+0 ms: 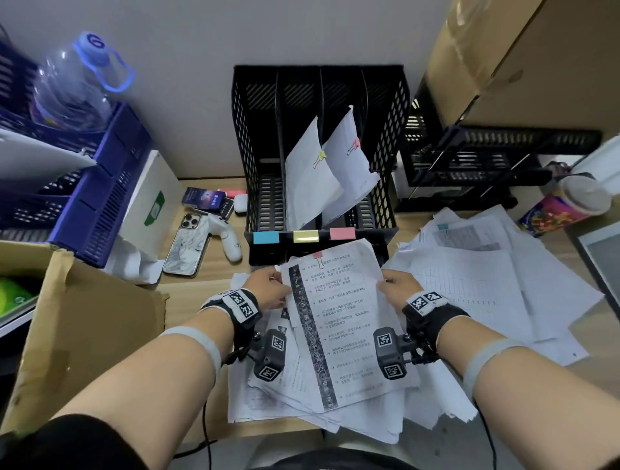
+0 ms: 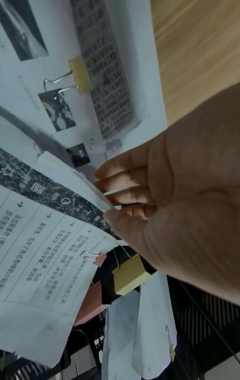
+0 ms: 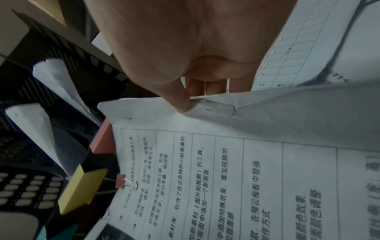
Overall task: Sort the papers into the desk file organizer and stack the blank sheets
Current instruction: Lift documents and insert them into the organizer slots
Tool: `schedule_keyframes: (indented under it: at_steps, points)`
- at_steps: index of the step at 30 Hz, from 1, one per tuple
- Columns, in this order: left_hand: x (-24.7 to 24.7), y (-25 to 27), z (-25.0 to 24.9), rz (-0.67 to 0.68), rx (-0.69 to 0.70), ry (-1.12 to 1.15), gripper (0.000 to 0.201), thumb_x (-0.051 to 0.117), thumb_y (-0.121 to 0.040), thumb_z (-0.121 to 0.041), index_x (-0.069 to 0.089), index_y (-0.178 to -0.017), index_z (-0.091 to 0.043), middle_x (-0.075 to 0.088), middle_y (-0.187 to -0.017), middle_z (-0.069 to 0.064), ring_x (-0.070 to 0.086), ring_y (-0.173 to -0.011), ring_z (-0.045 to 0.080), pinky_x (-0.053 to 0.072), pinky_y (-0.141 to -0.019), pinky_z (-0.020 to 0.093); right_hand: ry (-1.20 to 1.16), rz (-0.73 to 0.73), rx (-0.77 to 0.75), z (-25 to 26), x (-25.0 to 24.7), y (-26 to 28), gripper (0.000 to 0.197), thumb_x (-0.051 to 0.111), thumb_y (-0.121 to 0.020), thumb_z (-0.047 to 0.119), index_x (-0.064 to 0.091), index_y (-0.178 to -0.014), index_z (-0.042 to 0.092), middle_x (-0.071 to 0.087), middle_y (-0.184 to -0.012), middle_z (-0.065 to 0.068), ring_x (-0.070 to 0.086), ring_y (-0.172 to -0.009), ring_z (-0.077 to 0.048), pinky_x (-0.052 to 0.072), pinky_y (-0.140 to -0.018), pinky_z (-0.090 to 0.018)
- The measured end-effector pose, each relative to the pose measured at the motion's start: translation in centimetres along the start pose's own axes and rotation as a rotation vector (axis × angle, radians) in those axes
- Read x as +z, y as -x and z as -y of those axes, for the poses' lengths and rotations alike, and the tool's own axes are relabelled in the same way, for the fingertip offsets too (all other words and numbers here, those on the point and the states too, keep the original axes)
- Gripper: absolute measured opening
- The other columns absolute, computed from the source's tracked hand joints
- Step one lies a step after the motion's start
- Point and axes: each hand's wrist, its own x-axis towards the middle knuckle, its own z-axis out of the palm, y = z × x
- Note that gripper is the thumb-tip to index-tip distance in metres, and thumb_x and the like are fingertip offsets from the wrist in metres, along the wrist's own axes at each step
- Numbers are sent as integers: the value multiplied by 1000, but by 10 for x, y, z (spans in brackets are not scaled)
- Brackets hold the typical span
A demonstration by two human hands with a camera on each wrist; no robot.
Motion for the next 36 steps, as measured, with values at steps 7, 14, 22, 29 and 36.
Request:
schedule_keyframes:
  at_steps: [7, 14, 22, 29, 36]
  points:
    - [10, 10, -24, 178, 16, -25, 24, 71, -90, -11, 68, -113, -7, 75, -107, 17, 74, -95, 32, 63, -79, 43, -75, -38, -53, 7, -26, 10, 31, 47, -91, 4, 64, -116, 10, 67, -110, -10, 56, -81, -18, 39, -60, -24]
    - [25, 25, -89, 200, 247, 19, 24, 64, -93, -1, 67, -114, -12, 74, -109, 17, 72, -98, 37, 59, -84, 54, 230, -169, -173, 36, -50, 18, 83, 78, -71, 44, 35, -137, 14, 50, -128, -9, 53, -117, -28, 46, -99, -37]
    - [57, 56, -169, 286, 461, 12, 27, 63, -82, 0, 56, -108, 3, 65, -105, 34, 69, -102, 44, 56, -86, 61, 281, -170, -311, 76, -54, 33, 93, 67, -71, 33, 11, -144, 36, 57, -119, -8, 63, -98, -28, 56, -82, -41]
    - [62, 42, -194, 127, 672, -323, 59, 79, -81, -38, 51, -133, -37, 58, -118, 6, 66, -88, 17, 60, -81, 30, 327, -289, -330, 111, -116, 52, 68, 46, -88, 3, 20, -148, 23, 61, -109, -12, 61, -97, -34, 50, -76, -38]
    - [70, 2, -195, -168, 455, -1011, 74, 60, -85, -27, 24, -147, -44, 29, -136, 11, 62, -88, 32, 59, -81, 42, -19, -252, -492, 121, -145, 36, 68, 40, -83, -4, 38, -144, 24, 60, -128, -7, 57, -114, -29, 47, -97, -37]
